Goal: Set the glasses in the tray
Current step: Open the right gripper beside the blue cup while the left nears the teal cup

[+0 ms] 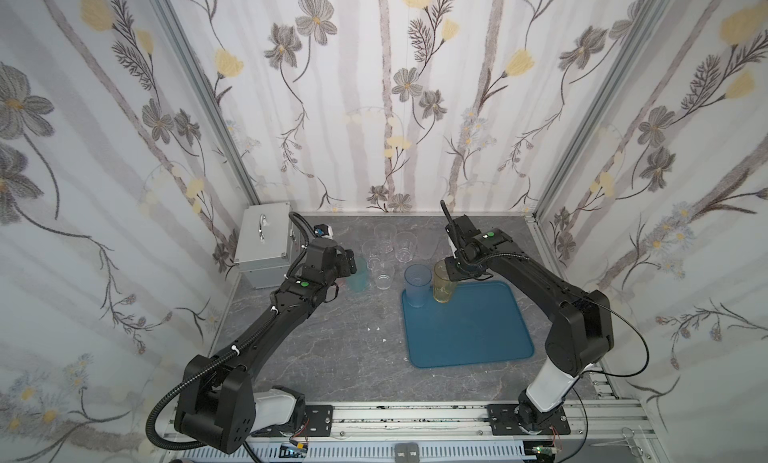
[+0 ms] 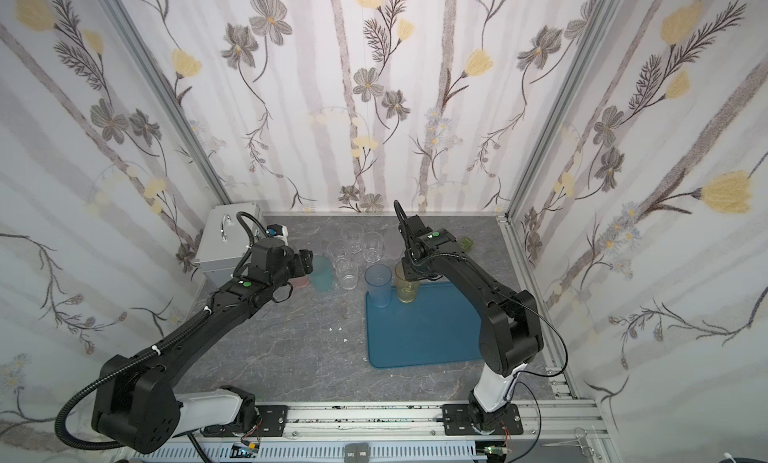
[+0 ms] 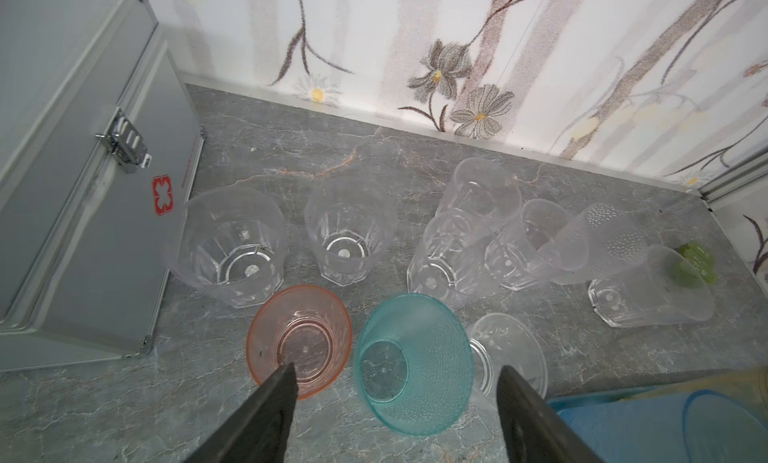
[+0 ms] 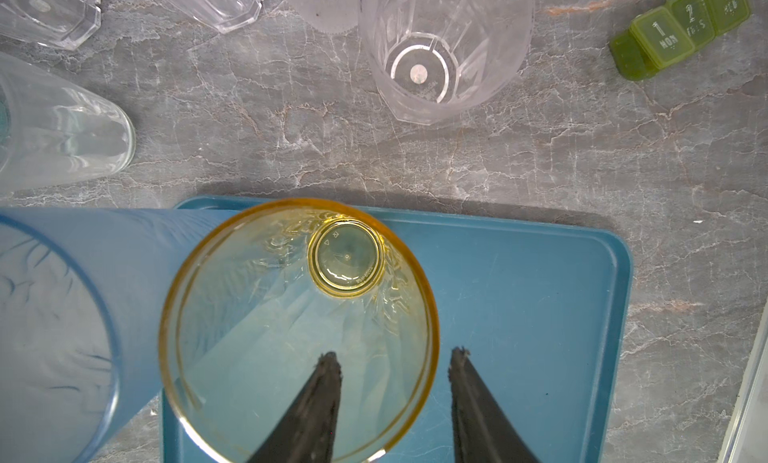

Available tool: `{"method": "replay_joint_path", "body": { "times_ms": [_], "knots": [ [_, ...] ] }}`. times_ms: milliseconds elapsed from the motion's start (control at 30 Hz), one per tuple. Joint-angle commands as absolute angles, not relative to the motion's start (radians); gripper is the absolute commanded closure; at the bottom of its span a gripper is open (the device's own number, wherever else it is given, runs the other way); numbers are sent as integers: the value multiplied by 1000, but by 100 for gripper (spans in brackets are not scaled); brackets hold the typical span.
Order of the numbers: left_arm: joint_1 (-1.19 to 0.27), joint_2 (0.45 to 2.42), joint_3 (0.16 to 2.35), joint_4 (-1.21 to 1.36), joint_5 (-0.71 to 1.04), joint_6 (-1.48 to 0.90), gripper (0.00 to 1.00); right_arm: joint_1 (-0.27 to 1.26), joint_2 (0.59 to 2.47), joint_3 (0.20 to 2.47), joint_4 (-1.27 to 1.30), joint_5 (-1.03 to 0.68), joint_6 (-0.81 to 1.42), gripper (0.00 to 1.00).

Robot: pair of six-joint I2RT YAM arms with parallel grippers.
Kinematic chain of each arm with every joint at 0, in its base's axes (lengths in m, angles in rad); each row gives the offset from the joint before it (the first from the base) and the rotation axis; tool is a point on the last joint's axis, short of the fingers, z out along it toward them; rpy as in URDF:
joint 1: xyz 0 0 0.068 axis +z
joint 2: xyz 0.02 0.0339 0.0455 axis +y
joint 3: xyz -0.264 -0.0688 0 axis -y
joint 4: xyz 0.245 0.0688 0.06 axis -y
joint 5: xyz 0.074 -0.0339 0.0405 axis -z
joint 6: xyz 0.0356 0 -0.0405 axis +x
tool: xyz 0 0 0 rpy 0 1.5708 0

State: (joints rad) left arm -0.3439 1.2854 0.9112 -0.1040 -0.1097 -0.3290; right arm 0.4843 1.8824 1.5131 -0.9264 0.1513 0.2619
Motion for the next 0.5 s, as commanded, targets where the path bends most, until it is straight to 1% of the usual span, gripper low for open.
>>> {"method": "replay_joint_path", "body": {
  "times_ms": [0, 267, 333, 467],
  "knots": [
    [-335, 1279, 909, -130, -56, -346, 23, 486, 1867, 1506, -895, 153, 268, 53],
    [-331, 1328, 913, -138, -48, -350, 25, 486, 1840, 1490, -895, 156, 270, 48],
    [-312, 1340, 914, -145, -50, -335, 26, 485, 1828, 1495, -894, 155, 271, 47],
    [-272, 1395, 958, -173, -1, -313, 31, 482, 1818, 1513, -892, 140, 273, 46]
  ]
}}
